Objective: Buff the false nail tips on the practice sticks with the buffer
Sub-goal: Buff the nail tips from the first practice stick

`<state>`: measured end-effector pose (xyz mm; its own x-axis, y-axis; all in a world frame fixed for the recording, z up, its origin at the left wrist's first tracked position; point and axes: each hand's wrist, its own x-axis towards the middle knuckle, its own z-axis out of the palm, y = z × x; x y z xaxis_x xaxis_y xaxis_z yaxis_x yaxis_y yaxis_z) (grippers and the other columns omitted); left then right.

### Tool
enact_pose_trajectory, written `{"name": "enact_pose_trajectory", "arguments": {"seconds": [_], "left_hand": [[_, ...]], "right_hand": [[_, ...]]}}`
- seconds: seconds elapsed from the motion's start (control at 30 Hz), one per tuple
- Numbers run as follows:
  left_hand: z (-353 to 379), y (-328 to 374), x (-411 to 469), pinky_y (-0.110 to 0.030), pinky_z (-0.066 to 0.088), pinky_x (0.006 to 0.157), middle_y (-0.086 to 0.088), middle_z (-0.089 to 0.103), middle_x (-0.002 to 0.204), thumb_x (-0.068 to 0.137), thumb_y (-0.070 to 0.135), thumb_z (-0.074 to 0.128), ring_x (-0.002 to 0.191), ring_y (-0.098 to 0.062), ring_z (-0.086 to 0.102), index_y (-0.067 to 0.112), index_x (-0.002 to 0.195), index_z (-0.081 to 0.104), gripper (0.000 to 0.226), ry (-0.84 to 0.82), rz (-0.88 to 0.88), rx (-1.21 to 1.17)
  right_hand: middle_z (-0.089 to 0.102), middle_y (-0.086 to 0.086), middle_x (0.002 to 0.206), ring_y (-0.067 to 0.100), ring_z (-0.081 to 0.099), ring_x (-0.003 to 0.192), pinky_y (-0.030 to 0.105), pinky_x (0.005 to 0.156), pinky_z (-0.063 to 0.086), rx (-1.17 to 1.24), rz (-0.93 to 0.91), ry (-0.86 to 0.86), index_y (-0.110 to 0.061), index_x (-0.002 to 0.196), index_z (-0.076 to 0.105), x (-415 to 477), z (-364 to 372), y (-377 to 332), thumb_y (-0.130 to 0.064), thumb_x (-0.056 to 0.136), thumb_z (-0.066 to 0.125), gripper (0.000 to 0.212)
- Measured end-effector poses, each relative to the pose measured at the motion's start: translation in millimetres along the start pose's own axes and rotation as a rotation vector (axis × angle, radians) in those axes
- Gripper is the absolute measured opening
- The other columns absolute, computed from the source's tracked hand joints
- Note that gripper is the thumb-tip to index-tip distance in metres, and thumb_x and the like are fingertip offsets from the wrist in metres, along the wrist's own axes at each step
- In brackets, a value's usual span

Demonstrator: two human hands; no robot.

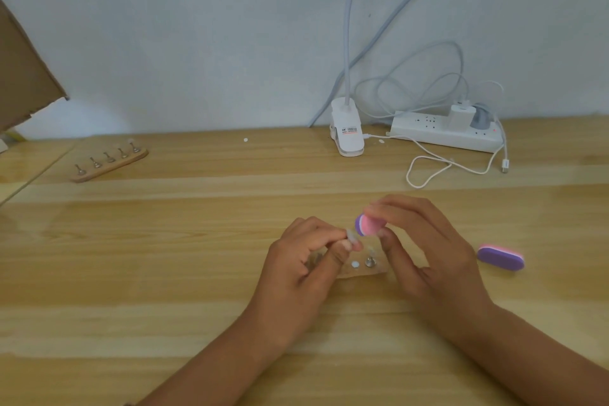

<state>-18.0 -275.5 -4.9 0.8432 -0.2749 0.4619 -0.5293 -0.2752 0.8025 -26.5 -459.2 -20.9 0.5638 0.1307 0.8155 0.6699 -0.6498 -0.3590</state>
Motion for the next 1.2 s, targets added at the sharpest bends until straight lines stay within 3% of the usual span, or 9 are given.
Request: {"name": "enact_pose_trajectory", "arguments": {"seconds": [0.13,0.27,0.4,0.53,0.63,0.77,0.9,1.0,1.2], "left_hand": [[-0.1,0.8,0.6,-0.029,0.047,0.073,0.008,0.063,0.079,0.092,0.039,0.057,0.082,-0.016,0.059,0.031,0.089,0.073,0.018,-0.007,-0.004,-0.015],[-0.7,-0.2,-0.7,-0.028,0.047,0.074,0.011,0.065,0.083,0.093,0.03,0.06,0.087,-0.019,0.061,0.031,0.093,0.076,0.016,0.0,-0.03,0.003],[-0.7,2.3,0.0,-0.026,0.044,0.069,0.007,0.058,0.076,0.093,0.041,0.057,0.079,-0.018,0.057,0.04,0.084,0.071,0.016,-0.009,0.01,0.006],[-0.3,1.2,-0.7,-0.026,0.044,0.071,0.009,0.059,0.076,0.094,0.032,0.059,0.08,-0.016,0.057,0.029,0.087,0.074,0.017,-0.011,0.008,0.046],[-0.6,2.0,0.0,-0.026,0.044,0.069,0.006,0.058,0.076,0.091,0.036,0.054,0.079,-0.017,0.056,0.034,0.088,0.07,0.017,-0.018,0.044,0.053],[0.2,1.2,-0.5,-0.029,0.045,0.072,0.009,0.06,0.077,0.091,0.04,0.052,0.082,-0.016,0.056,0.032,0.089,0.074,0.023,-0.003,0.016,0.066],[-0.2,1.9,0.1,-0.022,0.042,0.069,0.008,0.058,0.078,0.092,0.035,0.054,0.08,-0.013,0.055,0.031,0.085,0.07,0.019,-0.001,0.062,0.085],[0.0,0.5,-0.3,-0.025,0.044,0.072,0.008,0.06,0.077,0.091,0.03,0.06,0.083,-0.016,0.056,0.027,0.086,0.075,0.016,0.013,0.008,0.092],[0.4,3.5,0.8,-0.023,0.043,0.071,0.01,0.061,0.08,0.091,0.036,0.059,0.084,-0.014,0.056,0.034,0.085,0.073,0.015,0.013,0.038,0.091]], "right_hand": [[0.062,0.008,0.118,0.016,0.06,0.112,0.022,0.099,0.045,0.022,-0.113,-0.054,0.001,0.115,0.07,-4.0,2.6,-3.9,0.003,0.093,0.056,0.026],[0.064,0.008,0.115,0.016,0.061,0.109,0.024,0.098,0.047,0.005,0.007,0.0,-0.001,0.114,0.069,0.4,-0.8,0.4,0.003,0.093,0.059,0.024],[0.063,0.008,0.118,0.016,0.061,0.111,0.022,0.098,0.045,0.03,-0.116,-0.041,0.001,0.115,0.069,-2.9,2.0,-5.5,0.003,0.092,0.055,0.027],[0.064,0.011,0.116,0.017,0.062,0.109,0.024,0.097,0.048,0.023,-0.077,-0.011,0.0,0.115,0.069,-1.4,-0.4,-2.4,0.004,0.091,0.057,0.027],[0.064,0.01,0.117,0.018,0.062,0.11,0.024,0.097,0.047,0.021,-0.156,-0.048,-0.002,0.117,0.069,-3.7,2.8,-6.0,0.006,0.09,0.058,0.029],[0.064,0.01,0.115,0.018,0.062,0.108,0.025,0.095,0.048,0.003,-0.073,-0.021,0.003,0.114,0.07,-0.3,1.6,-1.0,0.001,0.093,0.056,0.025],[0.064,0.009,0.118,0.019,0.061,0.11,0.023,0.098,0.045,0.012,-0.163,-0.09,0.001,0.117,0.07,-4.2,3.0,-4.7,0.007,0.092,0.057,0.029],[0.065,0.01,0.116,0.018,0.062,0.108,0.024,0.095,0.048,-0.01,-0.074,-0.05,0.002,0.115,0.071,-1.4,0.8,0.2,0.011,0.087,0.061,0.031],[0.066,0.014,0.117,0.021,0.064,0.108,0.028,0.092,0.051,0.024,-0.137,-0.084,-0.001,0.119,0.069,-1.3,1.2,0.3,0.016,0.085,0.06,0.039]]}}
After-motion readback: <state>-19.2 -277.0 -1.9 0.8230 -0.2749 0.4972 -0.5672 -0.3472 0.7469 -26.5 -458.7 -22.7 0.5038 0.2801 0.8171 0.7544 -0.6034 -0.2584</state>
